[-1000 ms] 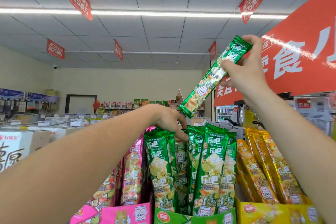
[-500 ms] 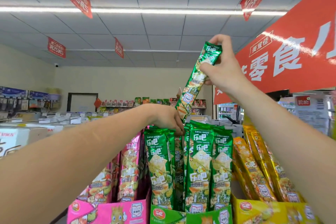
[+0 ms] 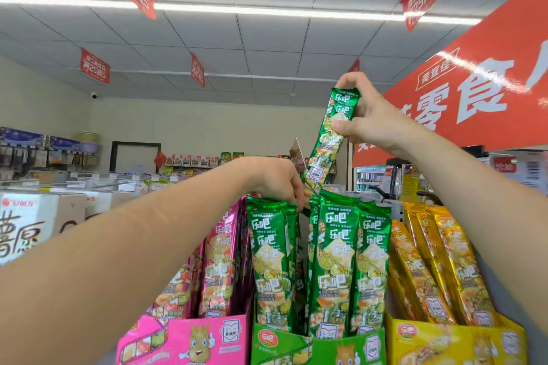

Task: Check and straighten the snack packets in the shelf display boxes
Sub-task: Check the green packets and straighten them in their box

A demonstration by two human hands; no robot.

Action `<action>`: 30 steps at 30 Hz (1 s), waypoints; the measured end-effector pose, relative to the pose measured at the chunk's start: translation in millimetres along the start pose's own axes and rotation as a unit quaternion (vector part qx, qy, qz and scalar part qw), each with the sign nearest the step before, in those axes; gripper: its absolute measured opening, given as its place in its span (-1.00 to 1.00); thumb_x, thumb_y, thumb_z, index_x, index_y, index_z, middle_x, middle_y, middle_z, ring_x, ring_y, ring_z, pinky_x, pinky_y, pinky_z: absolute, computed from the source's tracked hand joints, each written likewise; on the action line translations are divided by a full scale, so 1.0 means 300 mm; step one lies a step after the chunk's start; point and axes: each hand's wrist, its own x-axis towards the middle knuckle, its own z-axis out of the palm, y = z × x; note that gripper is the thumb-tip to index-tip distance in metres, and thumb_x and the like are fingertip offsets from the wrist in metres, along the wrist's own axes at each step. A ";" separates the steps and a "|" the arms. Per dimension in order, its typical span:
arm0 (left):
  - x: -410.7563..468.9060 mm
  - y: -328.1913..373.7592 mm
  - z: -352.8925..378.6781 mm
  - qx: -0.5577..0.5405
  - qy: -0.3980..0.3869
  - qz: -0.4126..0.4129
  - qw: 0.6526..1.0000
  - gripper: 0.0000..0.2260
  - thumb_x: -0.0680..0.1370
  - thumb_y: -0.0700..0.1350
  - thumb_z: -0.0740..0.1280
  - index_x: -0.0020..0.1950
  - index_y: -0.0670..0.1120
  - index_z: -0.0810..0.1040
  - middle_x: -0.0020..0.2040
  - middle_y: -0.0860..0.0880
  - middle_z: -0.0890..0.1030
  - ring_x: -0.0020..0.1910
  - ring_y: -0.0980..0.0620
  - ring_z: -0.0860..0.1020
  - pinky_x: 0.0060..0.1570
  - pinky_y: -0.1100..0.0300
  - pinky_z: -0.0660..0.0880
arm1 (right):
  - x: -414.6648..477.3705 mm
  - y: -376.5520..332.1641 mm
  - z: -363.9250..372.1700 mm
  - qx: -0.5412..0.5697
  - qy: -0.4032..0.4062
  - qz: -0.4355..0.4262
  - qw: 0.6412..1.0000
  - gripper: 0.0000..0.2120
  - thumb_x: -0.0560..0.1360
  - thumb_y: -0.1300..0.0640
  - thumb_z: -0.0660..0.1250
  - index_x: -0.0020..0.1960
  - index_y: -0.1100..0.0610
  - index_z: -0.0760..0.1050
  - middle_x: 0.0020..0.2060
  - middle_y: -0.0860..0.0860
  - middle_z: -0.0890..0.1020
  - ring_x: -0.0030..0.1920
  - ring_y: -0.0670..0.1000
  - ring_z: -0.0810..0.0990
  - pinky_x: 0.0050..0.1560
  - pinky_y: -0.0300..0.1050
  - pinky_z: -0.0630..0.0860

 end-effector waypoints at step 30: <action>-0.041 -0.022 0.003 -0.147 0.097 0.014 0.984 -0.28 0.48 -0.30 0.44 0.53 0.03 0.18 0.12 -0.19 0.60 -0.11 -0.03 0.59 -0.13 0.24 0.56 | -0.055 0.085 0.148 -0.061 -0.200 0.213 0.954 -0.77 0.61 0.13 0.27 0.25 0.13 0.40 -0.21 0.03 0.56 -0.34 -0.10 0.53 -0.15 -0.12 0.40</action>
